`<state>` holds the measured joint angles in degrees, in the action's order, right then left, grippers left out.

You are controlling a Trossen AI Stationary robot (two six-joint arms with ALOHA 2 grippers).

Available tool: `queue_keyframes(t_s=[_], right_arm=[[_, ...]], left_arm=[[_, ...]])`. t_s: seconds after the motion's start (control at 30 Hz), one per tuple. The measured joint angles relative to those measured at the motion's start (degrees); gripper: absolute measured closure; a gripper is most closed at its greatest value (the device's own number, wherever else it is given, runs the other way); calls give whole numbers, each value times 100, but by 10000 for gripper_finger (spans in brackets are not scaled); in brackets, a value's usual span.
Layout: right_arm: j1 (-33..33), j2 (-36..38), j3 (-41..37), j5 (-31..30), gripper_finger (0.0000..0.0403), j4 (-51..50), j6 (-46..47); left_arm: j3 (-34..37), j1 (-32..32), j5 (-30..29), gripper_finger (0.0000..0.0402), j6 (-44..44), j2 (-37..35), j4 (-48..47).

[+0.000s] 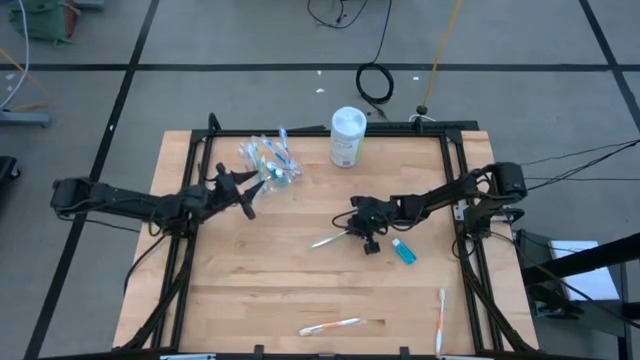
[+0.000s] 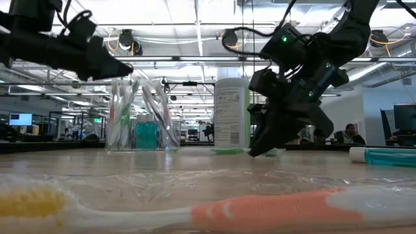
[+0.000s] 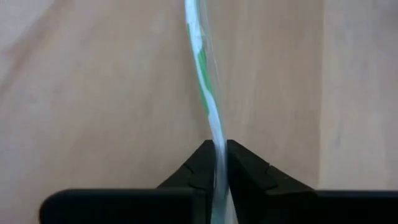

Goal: Pick & Place toothbrushing station
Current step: Put the green toothbrush into the right of the transparent organizer

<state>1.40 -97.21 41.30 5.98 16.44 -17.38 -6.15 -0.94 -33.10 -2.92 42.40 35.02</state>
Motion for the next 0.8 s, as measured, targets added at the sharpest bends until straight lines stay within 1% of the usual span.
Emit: queue_keyframes(t_s=[0.07,0.13,0.27,0.37,0.43,0.5,0.57,0.63,0.73,0.8], right_arm=[[-52,22,0,7,380,223,-187],[-100,20,0,4,391,458,-329],[-188,22,-4,-14,389,1063,-793],[-306,20,-2,-150,381,1399,-1130],[-406,20,12,-347,381,1599,-1334],[-515,20,117,-477,385,1565,-1575],[-618,16,287,-471,389,1427,-1797],[-715,5,520,-470,390,1321,-1920],[-831,-109,838,-488,387,1077,-2036],[-909,-182,957,-630,385,972,-2160]], left_arm=[[-56,191,5,229,26,-59,-16],[-113,383,209,229,62,-80,-8],[-304,646,1153,229,84,-86,-56],[-504,736,1753,229,443,-84,-190],[-662,749,1943,229,823,-76,-395],[-854,747,1997,229,1172,8,-743],[-1025,746,2006,229,1367,198,-1003],[-1178,746,2010,229,1451,500,-964],[-1419,751,2121,229,1582,1107,-832],[-1615,753,2227,229,1703,1563,-832]])
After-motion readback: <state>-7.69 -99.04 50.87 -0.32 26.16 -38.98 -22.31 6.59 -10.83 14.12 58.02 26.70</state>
